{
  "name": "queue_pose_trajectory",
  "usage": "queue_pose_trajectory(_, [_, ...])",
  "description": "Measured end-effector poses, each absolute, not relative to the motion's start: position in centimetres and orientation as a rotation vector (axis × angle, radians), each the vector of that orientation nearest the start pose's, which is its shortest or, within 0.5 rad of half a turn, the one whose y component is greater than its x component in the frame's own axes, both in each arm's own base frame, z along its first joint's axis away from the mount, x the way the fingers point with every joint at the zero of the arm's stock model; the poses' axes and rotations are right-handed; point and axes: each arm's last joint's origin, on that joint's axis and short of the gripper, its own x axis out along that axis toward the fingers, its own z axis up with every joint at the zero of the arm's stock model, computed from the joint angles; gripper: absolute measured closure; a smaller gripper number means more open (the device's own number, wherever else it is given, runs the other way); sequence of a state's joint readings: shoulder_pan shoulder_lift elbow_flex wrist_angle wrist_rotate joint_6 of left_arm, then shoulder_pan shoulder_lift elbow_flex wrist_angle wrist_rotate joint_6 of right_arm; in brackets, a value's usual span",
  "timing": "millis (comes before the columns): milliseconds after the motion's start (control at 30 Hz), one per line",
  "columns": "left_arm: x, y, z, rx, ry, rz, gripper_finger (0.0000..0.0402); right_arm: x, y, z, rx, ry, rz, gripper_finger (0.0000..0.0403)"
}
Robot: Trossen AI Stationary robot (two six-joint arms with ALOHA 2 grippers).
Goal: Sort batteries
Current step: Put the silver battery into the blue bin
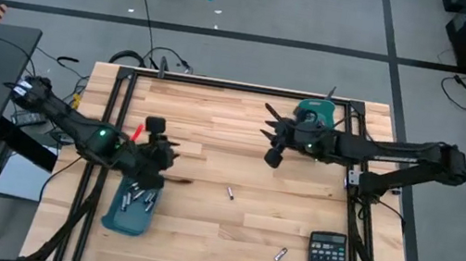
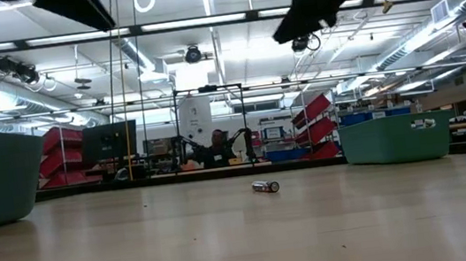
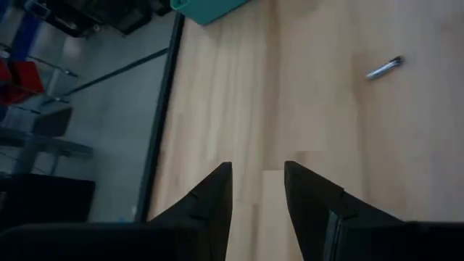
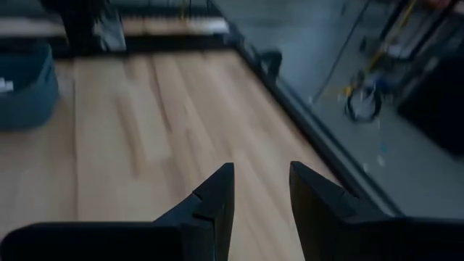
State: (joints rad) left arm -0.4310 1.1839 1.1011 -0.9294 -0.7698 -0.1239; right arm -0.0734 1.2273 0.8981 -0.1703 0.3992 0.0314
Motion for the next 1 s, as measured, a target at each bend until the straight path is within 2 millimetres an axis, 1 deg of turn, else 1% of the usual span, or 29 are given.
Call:
queue_pose_trajectory(67, [21.2, -6.3, 30.7, 0.492, 0.834, 0.343, 0.0276, 25.2, -3.0, 29.0, -0.020, 0.550, -0.481, 0.0286])
queue_pose_trajectory(167, [21.8, -4.9, 29.7, 0.512, 0.864, 0.237, 0.0276, 23.5, -2.8, 29.4, 0.041, 0.655, -0.500, 0.0286])
queue_pose_trajectory(267, [22.8, -3.2, 28.7, 0.490, 0.840, 0.144, 0.0276, 21.8, -2.6, 29.3, 0.136, 0.752, -0.502, 0.0286])
queue_pose_trajectory(333, [23.2, -1.9, 27.7, 0.480, 0.837, 0.108, 0.0276, 20.9, -2.4, 29.0, 0.227, 0.820, -0.498, 0.0286])
queue_pose_trajectory(467, [24.1, 0.4, 26.8, 0.476, 0.718, 0.077, 0.0276, 19.2, -2.0, 27.9, 0.396, 0.997, -0.550, 0.0286])
queue_pose_trajectory(567, [24.6, 1.6, 26.3, 0.477, 0.631, 0.113, 0.0276, 17.8, -1.9, 27.2, 0.491, 1.139, -0.638, 0.0287])
queue_pose_trajectory(667, [24.7, 2.2, 26.2, 0.464, 0.573, 0.129, 0.0276, 16.3, -1.7, 26.9, 0.531, 1.273, -0.721, 0.0286])
queue_pose_trajectory(800, [24.7, 2.3, 26.1, 0.460, 0.574, 0.133, 0.0276, 14.8, -1.7, 26.4, 0.574, 1.391, -0.857, 0.0288])
queue_pose_trajectory(867, [24.7, 2.3, 26.1, 0.460, 0.577, 0.132, 0.0276, 14.4, -1.7, 25.7, 0.592, 1.424, -0.888, 0.0288])
queue_pose_trajectory(1000, [24.7, 2.4, 26.1, 0.463, 0.579, 0.144, 0.0276, 14.2, -1.5, 23.6, 0.638, 1.474, -0.881, 0.0288])
